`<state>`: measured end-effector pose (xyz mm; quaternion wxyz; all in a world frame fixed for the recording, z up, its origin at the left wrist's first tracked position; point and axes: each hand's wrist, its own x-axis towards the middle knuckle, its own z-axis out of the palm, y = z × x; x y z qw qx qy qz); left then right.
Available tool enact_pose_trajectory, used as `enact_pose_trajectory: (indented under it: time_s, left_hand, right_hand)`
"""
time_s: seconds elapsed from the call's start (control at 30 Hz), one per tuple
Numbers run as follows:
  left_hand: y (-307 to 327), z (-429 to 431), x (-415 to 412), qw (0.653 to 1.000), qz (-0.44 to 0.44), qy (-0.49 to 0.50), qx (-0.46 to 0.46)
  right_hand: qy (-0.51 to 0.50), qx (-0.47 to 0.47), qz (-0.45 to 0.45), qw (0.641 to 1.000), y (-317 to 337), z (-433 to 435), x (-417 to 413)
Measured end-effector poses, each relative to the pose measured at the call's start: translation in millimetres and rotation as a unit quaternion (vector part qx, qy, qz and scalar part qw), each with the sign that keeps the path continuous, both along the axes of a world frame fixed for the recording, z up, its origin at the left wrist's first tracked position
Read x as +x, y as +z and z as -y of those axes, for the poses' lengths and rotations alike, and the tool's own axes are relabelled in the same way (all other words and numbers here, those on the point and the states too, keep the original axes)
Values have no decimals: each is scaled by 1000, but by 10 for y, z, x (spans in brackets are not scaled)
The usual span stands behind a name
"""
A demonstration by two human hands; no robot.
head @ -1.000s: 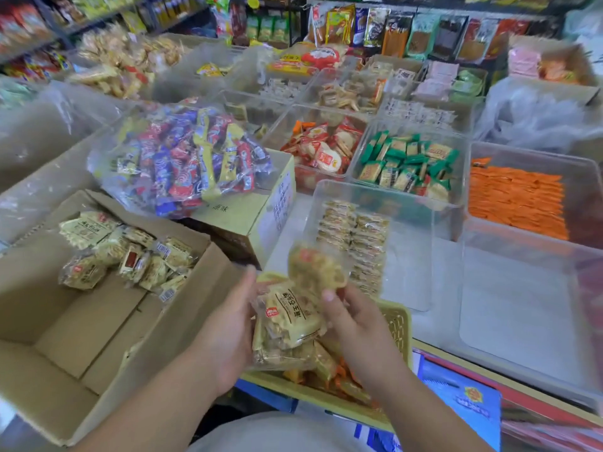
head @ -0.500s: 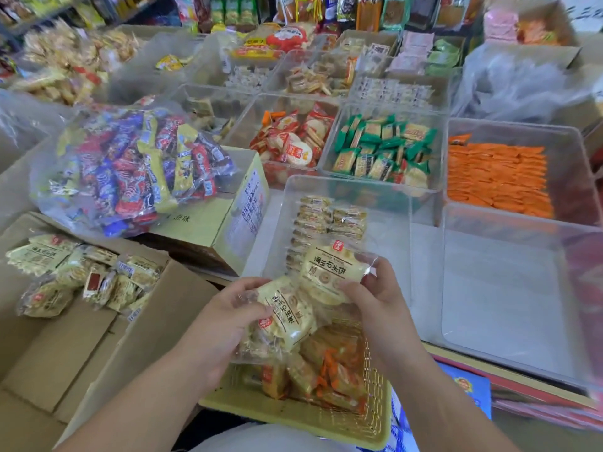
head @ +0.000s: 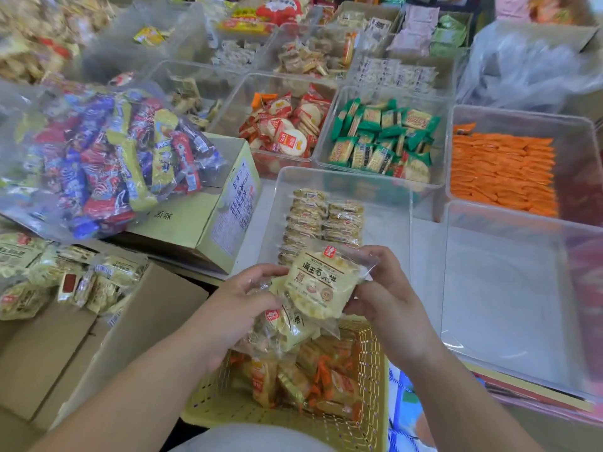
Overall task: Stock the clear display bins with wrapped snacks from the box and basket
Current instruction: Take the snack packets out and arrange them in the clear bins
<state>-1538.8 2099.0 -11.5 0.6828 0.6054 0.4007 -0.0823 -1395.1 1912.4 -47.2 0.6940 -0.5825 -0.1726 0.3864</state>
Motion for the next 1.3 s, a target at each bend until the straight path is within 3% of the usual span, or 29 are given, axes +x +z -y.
enact_pose_trajectory:
  time_s: [0.17,0.43,0.57,0.7,0.77,0.87,1.03,1.13,1.2,1.3]
  left_hand:
    - [75,-24,146,999,-33,-20,-8]
    - [-14,-122,289,998,-21,19,-53]
    - [-62,-187,390,997,3,51,-61]
    - [-206,-333,439,985,29,143,-90]
    - [-296,-408,428,977,42,180,-109]
    - [-425,-487,371,967,55,208,-135]
    - [-566,-557,297,953,79,234,-176]
    - [-617,-567,293,956,85,225,-169]
    - [-635,-576,297,954,89,230,-168]
    - [-677,-605,272,950,103,238,-175]
  right_hand:
    - [29,1,29,999,8,27,77]
    - [0,-37,257,966,94,85,203]
    - [-37,13,214,976,65,42,322]
    - [-108,-94,212,967,-16,-97,686]
    - [-115,-161,302,933,-57,-220,949]
    - [-106,-239,459,849,-121,-506,1328]
    - [32,-321,623,713,-406,-965,1785]
    - [92,-367,677,631,-592,-1116,1879]
    - [121,-398,681,603,-719,-1177,1903]
    - [144,-432,655,603,-875,-1268,1921]
